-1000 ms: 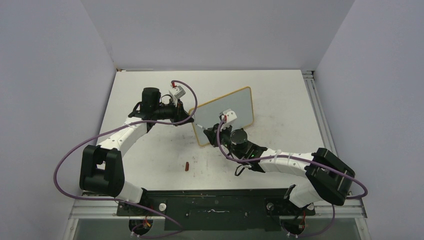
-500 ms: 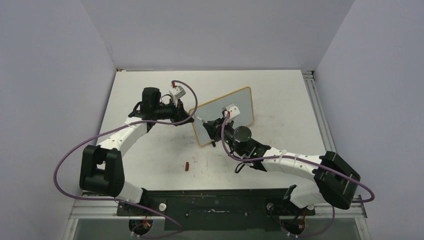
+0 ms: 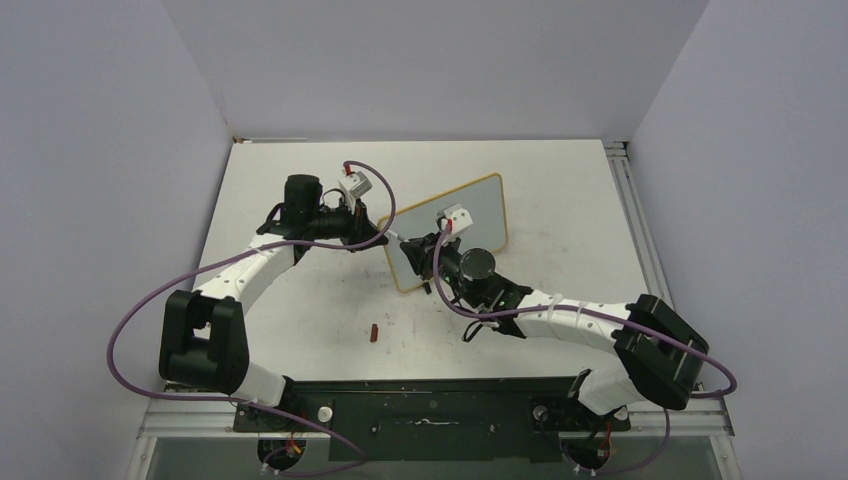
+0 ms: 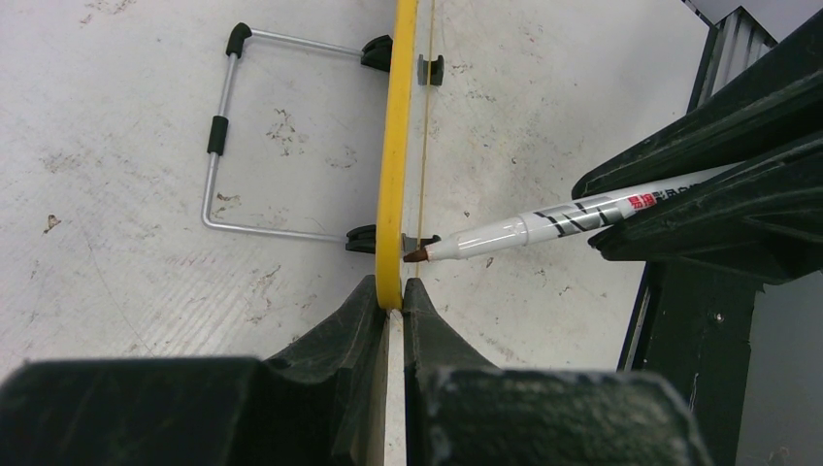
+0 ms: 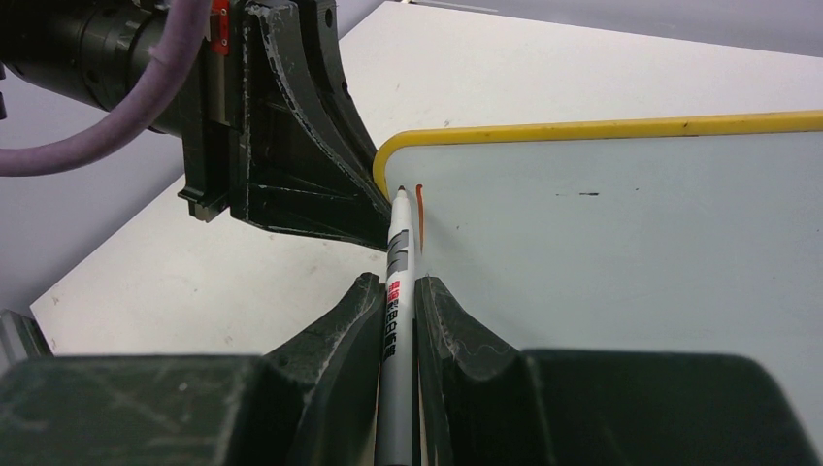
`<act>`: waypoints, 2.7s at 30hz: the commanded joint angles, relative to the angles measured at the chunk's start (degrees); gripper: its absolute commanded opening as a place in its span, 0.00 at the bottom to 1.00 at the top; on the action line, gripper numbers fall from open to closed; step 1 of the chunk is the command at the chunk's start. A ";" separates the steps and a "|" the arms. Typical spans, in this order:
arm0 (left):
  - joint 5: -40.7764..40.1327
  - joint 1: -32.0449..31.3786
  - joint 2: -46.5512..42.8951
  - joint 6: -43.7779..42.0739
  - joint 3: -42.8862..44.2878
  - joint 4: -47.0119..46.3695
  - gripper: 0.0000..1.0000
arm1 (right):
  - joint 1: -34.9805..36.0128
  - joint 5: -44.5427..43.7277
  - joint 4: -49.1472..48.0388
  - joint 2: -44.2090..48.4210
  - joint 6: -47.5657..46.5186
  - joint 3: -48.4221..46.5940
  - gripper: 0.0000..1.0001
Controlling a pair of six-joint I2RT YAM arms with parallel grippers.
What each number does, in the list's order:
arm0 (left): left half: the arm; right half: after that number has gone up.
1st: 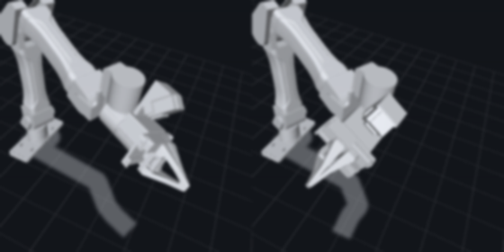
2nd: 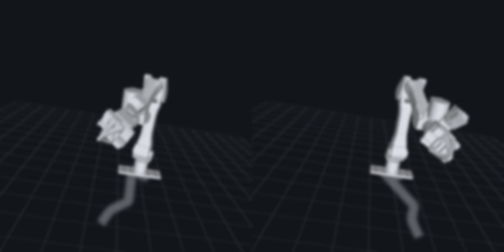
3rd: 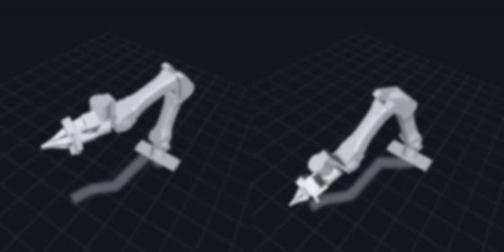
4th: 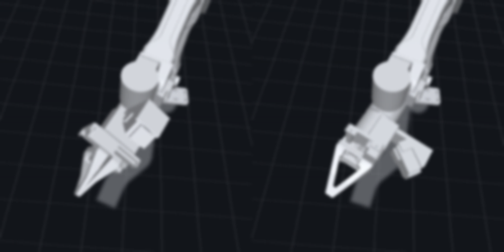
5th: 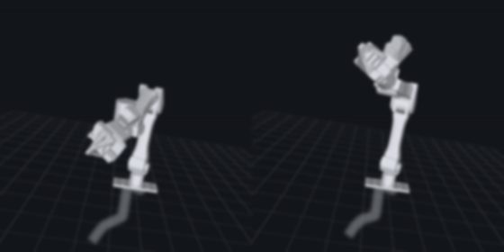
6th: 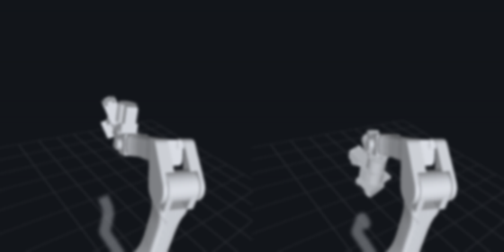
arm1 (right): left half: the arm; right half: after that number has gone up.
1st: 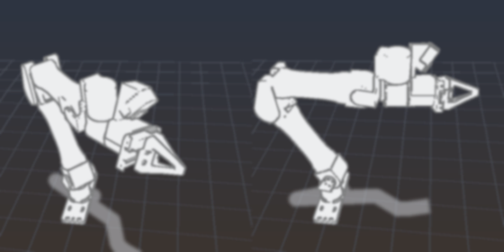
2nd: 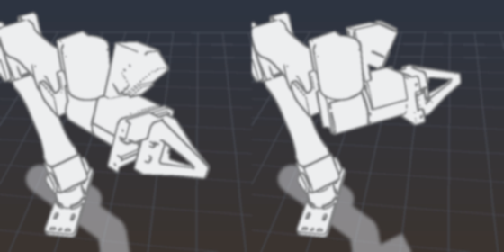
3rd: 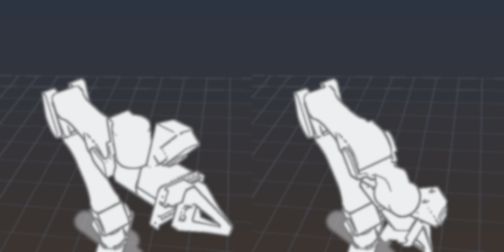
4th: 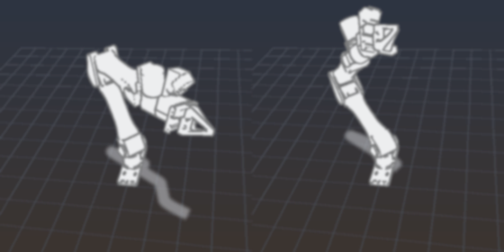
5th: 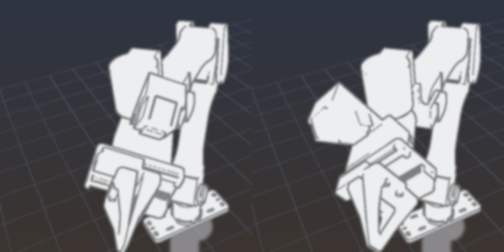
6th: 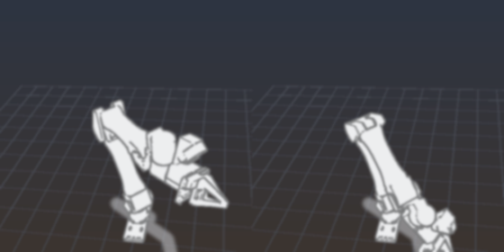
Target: Write a sentence on the whiteboard
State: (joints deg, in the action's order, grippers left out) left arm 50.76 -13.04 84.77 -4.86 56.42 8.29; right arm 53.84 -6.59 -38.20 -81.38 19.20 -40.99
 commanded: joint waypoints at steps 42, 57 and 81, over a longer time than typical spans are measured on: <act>-1.37 -0.92 -0.75 -2.34 2.24 2.69 0.00 | -1.44 1.00 -6.11 -0.72 0.63 2.47 0.05; -1.49 -0.86 -0.75 -2.46 2.33 2.85 0.00 | -1.12 -3.07 -5.95 -0.45 1.52 3.74 0.05; -1.55 -0.96 -0.77 -2.64 2.33 2.98 0.00 | -1.12 -5.10 -4.90 1.61 2.05 6.50 0.05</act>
State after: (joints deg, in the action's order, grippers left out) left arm 49.08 -13.41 84.77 -5.19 57.04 9.34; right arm 52.97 -10.31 -42.78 -81.10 21.67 -33.54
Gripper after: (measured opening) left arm 0.050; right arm 0.155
